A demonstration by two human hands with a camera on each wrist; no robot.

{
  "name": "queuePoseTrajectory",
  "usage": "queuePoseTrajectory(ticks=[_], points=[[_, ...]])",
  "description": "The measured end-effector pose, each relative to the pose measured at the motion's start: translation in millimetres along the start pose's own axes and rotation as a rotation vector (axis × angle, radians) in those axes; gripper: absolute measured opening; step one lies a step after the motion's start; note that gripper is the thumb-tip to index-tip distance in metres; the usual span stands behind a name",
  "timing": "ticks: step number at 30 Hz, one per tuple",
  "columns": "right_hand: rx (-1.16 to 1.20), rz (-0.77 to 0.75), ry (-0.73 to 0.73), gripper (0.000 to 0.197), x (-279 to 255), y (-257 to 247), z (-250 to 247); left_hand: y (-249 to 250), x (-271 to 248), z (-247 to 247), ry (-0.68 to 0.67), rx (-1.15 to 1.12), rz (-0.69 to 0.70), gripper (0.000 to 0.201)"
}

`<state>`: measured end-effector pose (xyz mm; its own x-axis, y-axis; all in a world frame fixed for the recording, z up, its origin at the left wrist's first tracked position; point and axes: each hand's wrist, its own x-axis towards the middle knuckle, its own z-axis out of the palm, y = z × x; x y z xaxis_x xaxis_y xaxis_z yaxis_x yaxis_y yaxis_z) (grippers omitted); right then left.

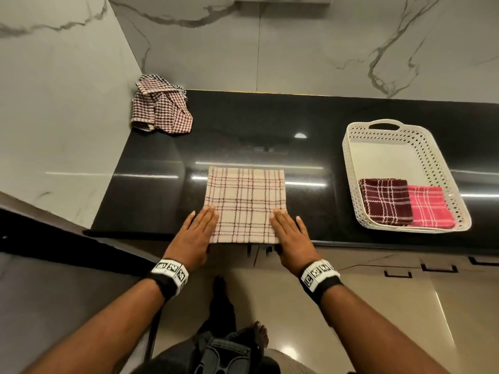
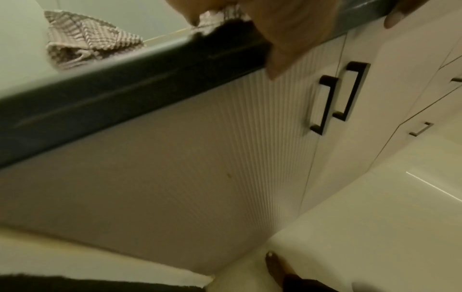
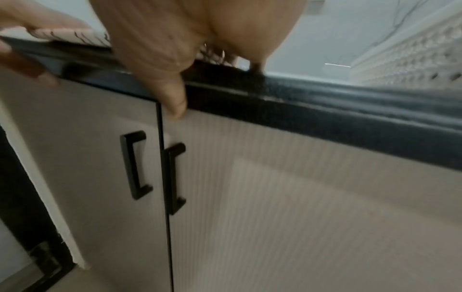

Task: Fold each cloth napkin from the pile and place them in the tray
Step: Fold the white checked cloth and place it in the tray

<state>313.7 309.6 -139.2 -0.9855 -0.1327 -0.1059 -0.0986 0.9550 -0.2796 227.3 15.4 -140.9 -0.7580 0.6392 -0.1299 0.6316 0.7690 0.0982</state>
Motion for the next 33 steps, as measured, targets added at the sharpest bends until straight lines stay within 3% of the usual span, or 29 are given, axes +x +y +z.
queuePoseTrajectory(ticks=[4,7,10,12,17,22,26,30,33], points=[[0.184,-0.032,0.17,0.068,-20.2,4.7,9.3,-3.0,-16.7,7.0,0.209,-0.224,-0.021,0.078],[0.508,0.095,0.229,0.038,-17.0,4.3,-9.5,-4.2,-15.4,-19.6,0.233,-0.585,-0.244,0.047],[0.835,0.258,0.201,0.021,-3.2,-7.4,-42.7,-3.3,0.3,-49.1,0.298,-0.762,-0.369,0.005],[0.895,0.355,0.225,0.021,18.4,-10.9,-52.0,-8.0,20.3,-57.5,0.287,-0.773,-0.389,0.016],[0.599,0.592,0.184,0.025,63.0,-7.1,-41.1,-18.5,73.1,-57.1,0.1,-0.59,-0.499,0.03],[0.33,0.651,0.13,0.028,79.6,-14.6,-46.7,-13.3,90.2,-52.2,0.076,-0.396,-0.521,0.028],[0.285,0.694,0.098,0.026,82.0,-15.9,-47.6,-11.1,89.2,-52.7,0.043,-0.405,-0.51,0.024],[0.324,0.733,0.134,0.02,86.0,-12.6,-51.4,-5.5,90.1,-56.5,0.096,-0.452,-0.584,0.031],[0.049,0.535,0.241,0.024,80.0,-23.0,-53.7,6.4,85.2,-57.6,0.296,-0.247,-0.381,0.051]])
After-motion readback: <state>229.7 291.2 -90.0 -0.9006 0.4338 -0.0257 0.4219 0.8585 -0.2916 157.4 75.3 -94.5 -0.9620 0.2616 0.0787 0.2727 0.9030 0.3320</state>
